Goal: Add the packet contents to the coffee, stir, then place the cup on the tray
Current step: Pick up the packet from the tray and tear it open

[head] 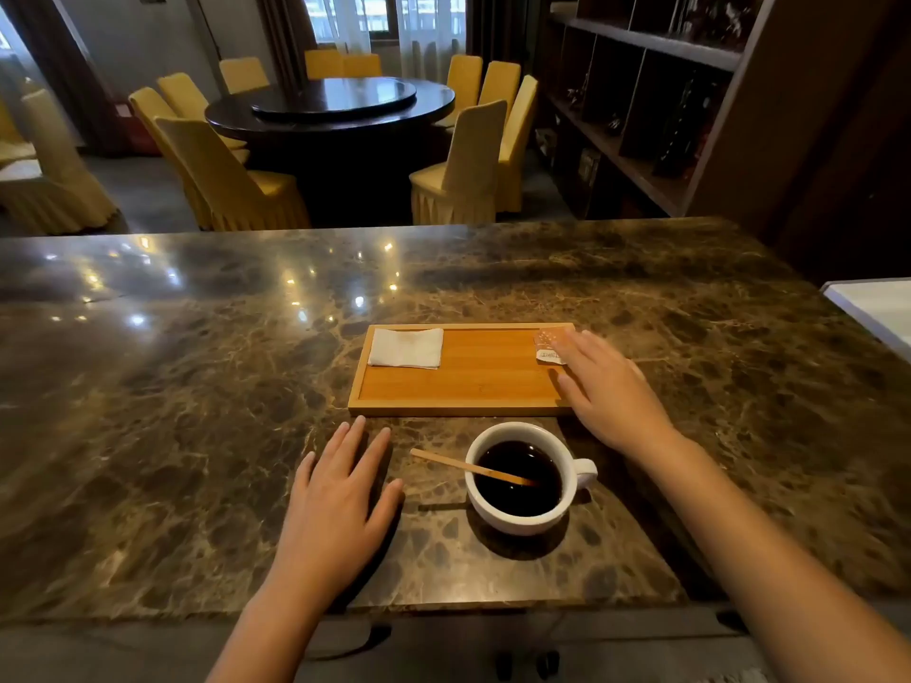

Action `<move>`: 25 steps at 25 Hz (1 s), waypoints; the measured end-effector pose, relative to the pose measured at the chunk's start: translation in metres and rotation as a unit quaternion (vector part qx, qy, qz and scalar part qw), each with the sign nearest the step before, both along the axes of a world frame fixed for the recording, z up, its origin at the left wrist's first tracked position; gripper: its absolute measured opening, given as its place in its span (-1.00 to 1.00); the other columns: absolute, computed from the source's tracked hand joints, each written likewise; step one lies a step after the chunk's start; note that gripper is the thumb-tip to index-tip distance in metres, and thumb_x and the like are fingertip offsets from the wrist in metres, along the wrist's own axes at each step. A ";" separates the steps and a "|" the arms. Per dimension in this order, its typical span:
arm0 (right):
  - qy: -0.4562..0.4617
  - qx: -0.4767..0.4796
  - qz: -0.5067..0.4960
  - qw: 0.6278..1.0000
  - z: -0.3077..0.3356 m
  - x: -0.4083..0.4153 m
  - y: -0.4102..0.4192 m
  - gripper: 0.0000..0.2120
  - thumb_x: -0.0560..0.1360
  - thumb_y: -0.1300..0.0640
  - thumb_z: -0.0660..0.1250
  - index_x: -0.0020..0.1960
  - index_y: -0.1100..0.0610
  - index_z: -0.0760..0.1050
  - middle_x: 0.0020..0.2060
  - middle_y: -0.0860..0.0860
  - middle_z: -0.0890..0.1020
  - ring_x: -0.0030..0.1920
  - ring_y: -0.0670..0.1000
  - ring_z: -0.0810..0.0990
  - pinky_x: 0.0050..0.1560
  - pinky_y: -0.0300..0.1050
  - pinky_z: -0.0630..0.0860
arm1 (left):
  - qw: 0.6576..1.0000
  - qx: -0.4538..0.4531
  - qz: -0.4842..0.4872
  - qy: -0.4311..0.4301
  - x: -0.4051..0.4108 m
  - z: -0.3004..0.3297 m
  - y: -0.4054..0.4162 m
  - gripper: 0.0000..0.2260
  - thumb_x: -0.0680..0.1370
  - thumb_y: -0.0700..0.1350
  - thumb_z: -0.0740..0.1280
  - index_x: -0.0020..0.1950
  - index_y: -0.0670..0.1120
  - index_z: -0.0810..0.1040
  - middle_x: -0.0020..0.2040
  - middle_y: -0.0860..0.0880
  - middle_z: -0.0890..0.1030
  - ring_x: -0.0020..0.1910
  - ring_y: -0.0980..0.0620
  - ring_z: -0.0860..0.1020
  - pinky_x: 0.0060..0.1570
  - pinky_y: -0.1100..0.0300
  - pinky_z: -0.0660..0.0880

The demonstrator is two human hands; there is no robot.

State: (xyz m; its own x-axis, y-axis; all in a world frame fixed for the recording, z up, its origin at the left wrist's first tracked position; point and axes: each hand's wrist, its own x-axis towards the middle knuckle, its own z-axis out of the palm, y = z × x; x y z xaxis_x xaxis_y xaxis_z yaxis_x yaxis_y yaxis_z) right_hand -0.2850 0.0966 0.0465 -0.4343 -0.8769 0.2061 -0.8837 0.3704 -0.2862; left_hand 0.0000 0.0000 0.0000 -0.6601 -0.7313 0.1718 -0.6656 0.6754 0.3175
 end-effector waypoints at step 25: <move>-0.105 0.007 -0.141 0.984 -0.008 -0.015 -0.029 -0.55 0.40 -0.09 0.39 0.17 0.16 0.50 0.21 0.15 0.46 0.28 0.14 0.30 0.20 0.04 0.35 | 0.998 0.010 0.030 -0.055 -0.005 -0.006 0.001 -0.37 0.40 0.32 -0.21 0.45 0.16 -0.06 0.44 0.08 -0.14 0.42 0.13 -0.20 0.40 -0.08 -0.21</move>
